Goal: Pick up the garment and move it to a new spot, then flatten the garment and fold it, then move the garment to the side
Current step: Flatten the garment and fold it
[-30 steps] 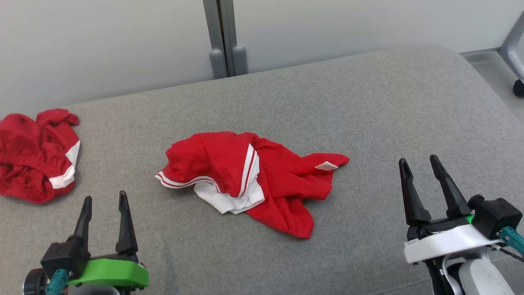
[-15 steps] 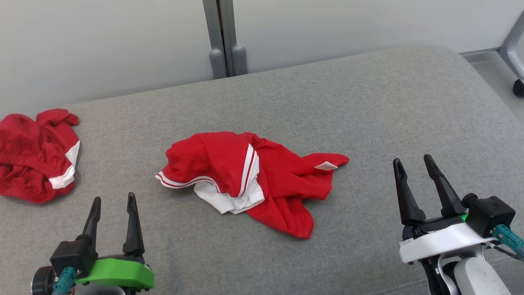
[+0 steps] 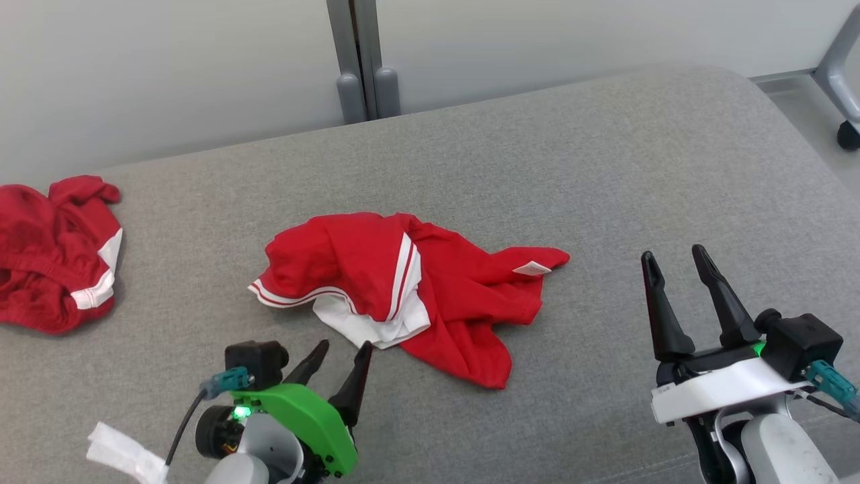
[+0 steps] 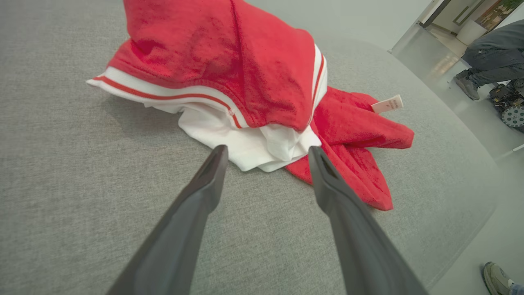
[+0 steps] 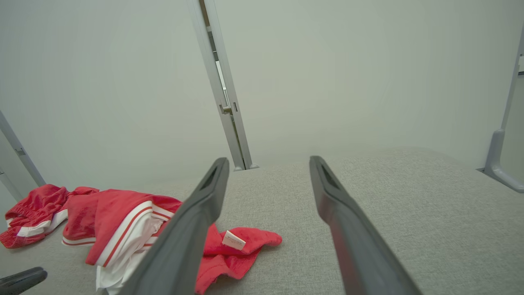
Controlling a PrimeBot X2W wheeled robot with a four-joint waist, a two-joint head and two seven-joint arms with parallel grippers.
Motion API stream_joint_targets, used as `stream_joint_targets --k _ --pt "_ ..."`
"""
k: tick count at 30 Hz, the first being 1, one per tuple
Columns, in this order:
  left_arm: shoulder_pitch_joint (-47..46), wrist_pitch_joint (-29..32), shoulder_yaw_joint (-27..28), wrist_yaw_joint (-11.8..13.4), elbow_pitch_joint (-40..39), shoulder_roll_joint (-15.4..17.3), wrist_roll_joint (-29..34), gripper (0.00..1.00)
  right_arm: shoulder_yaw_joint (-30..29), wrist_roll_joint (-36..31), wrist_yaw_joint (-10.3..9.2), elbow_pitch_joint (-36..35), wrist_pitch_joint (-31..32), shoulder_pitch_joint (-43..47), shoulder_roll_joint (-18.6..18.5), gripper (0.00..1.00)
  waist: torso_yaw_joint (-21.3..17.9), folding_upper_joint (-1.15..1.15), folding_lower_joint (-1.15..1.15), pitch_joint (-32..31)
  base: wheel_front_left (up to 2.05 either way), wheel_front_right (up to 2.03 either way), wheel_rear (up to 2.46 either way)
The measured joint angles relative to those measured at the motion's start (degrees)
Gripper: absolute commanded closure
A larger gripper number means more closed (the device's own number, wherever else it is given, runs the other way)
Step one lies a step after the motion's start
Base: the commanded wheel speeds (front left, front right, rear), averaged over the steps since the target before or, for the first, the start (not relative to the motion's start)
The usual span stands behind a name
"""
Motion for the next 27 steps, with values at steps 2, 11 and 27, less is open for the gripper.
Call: stream_joint_targets --k 2,11,27 --pt "-1.59 4.43 -1.53 -0.02 -0.04 0.66 -2.54 0.00 0.35 0.00 0.00 0.02 0.00 -0.22 0.08 0.00 -0.22 0.00 0.00 0.41 0.00 0.00 0.00" --pt "-11.48 14.05 -3.65 0.71 4.44 1.48 -3.90 0.00 2.03 0.49 0.00 -0.05 0.00 -2.64 0.76 0.00 -2.71 0.00 0.00 3.21 0.00 0.00 0.00" --pt "-24.69 17.40 -3.05 0.03 0.89 10.87 -9.43 1.00 1.54 0.51 0.00 -0.56 0.00 -3.76 1.81 0.00 -6.37 0.00 0.00 5.81 0.00 0.00 0.00"
